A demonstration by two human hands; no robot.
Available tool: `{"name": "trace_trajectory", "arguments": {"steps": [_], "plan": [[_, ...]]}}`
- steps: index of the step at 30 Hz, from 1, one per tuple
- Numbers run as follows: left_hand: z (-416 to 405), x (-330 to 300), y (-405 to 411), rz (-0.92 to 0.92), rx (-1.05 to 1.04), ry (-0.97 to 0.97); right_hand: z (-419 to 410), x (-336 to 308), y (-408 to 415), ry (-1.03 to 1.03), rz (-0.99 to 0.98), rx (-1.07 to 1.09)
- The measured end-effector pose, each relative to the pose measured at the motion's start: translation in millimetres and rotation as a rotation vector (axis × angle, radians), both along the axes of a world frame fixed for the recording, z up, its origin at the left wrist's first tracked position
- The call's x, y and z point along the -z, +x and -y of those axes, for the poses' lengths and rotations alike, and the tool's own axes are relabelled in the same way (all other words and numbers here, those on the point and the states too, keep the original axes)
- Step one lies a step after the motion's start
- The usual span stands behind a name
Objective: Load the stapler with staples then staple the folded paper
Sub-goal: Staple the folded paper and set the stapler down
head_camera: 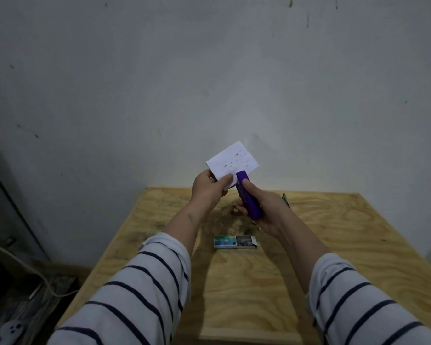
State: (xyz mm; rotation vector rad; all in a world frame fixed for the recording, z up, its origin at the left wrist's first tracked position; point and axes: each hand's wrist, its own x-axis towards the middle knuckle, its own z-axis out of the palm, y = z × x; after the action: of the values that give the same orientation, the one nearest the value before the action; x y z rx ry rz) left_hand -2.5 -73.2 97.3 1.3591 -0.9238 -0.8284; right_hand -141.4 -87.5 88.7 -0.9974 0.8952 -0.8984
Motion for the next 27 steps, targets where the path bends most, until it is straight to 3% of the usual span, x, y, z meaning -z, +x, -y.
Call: {"name": "trace_trajectory", "arguments": {"steps": [10, 22, 27], "plan": [[1.7, 1.9, -0.2, -0.019, -0.085, 0.033, -1.8, 2.7, 0.9, -0.03, 0.021, -0.029], [-4.1, -3.2, 4.0, -0.144, 0.028, 0.173, 7.4, 7.1, -0.4, -0.063, -0.035, -0.024], [-5.7, -5.0, 6.8, -0.112, 0.132, 0.193, 6.9, 6.7, -0.7, -0.094, -0.052, -0.023]]}}
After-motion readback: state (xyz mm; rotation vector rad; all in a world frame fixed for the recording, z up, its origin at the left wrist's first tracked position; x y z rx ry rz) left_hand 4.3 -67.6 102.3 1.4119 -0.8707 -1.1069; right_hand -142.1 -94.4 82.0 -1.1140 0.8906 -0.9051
